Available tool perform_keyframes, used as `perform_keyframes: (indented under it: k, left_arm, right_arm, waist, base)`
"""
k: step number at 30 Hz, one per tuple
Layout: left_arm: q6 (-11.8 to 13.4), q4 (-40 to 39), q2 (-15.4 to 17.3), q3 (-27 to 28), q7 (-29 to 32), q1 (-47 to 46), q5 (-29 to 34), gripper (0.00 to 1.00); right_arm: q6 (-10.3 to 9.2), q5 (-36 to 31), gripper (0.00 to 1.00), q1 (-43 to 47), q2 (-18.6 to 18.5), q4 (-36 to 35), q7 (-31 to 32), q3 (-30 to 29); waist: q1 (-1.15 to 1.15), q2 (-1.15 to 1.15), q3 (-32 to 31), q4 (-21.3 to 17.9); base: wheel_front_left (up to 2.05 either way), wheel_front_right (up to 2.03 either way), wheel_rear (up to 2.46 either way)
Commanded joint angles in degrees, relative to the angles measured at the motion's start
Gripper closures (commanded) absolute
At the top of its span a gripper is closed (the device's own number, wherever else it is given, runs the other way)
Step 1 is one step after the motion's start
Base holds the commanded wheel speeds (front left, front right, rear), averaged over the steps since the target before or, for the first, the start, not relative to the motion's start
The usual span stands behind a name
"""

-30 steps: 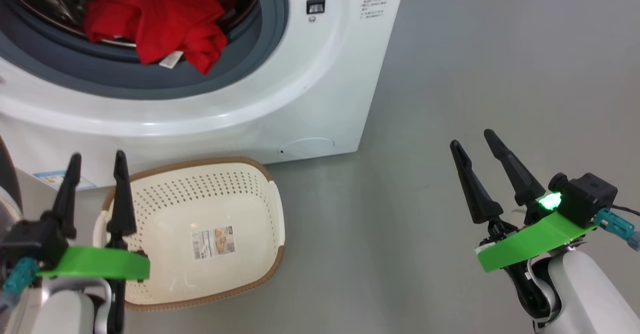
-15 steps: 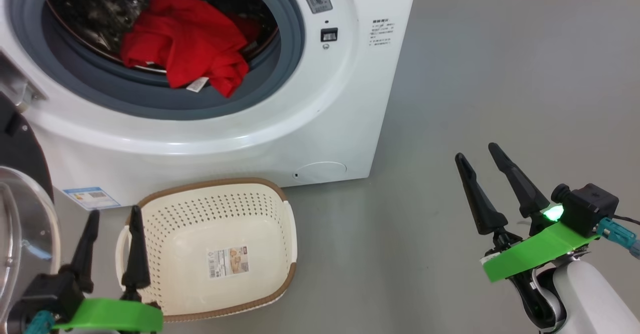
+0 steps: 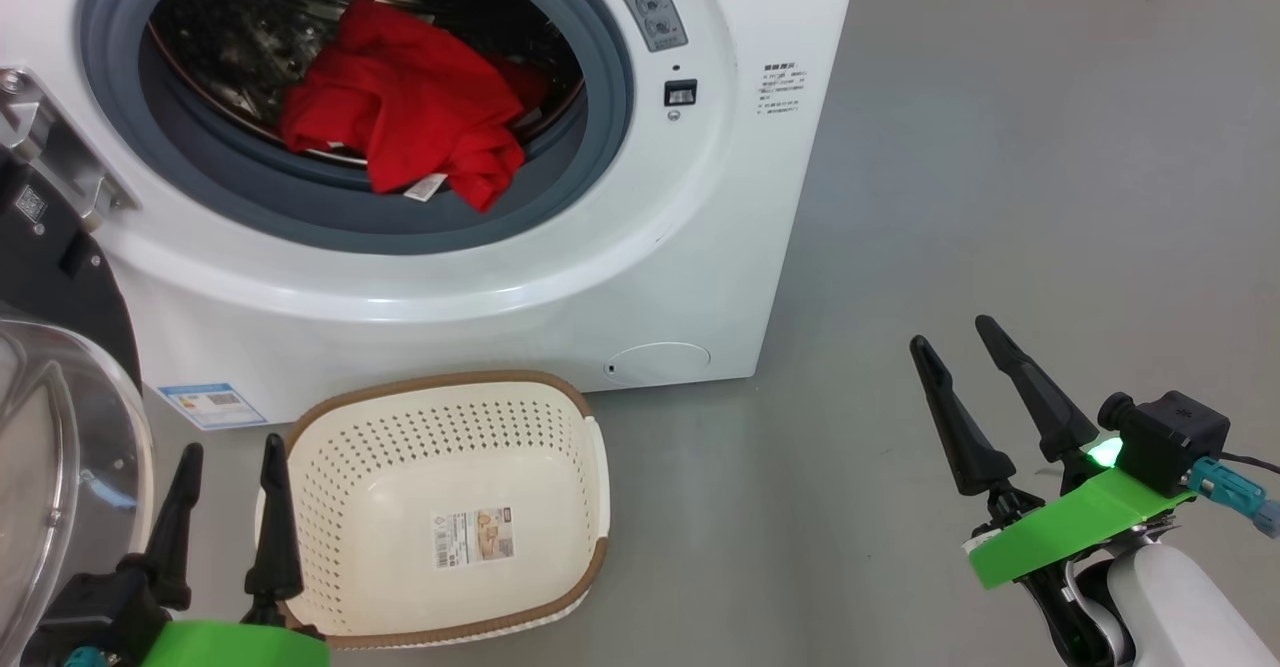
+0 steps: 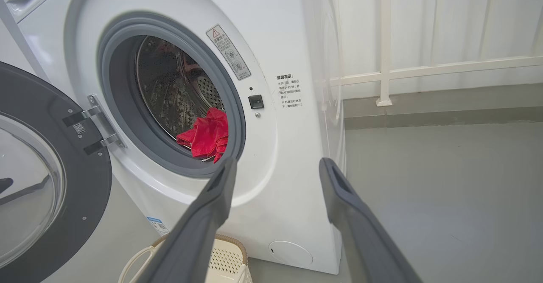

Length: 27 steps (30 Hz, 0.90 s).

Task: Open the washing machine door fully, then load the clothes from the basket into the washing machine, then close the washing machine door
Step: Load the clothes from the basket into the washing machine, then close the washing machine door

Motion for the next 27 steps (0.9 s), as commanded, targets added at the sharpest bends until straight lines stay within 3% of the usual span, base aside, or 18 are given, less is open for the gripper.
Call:
perform_keyframes:
  k: [1,27]
  left_arm:
    - [-0.38,-1.72,0.83,2.08,-0.29,-0.53,0.25,0.00]
    - [-2.06,-1.50,-0.67,3.02,-0.29,-0.24,0.50,0.00]
  right_arm:
    - [0.09,0.79,0.00,0.73,-0.74,-1.25,-0.27,1.26]
    - [0.09,0.93,0.00,0.98,-1.61,-0.86,-0.27,2.22]
  waist:
    - [0.00,0.00,0.07,0.01]
    - [0.00,0.00,-0.95,-0.14]
  base:
    - [0.00,0.00,0.00]
    - [0.00,0.00,0.00]
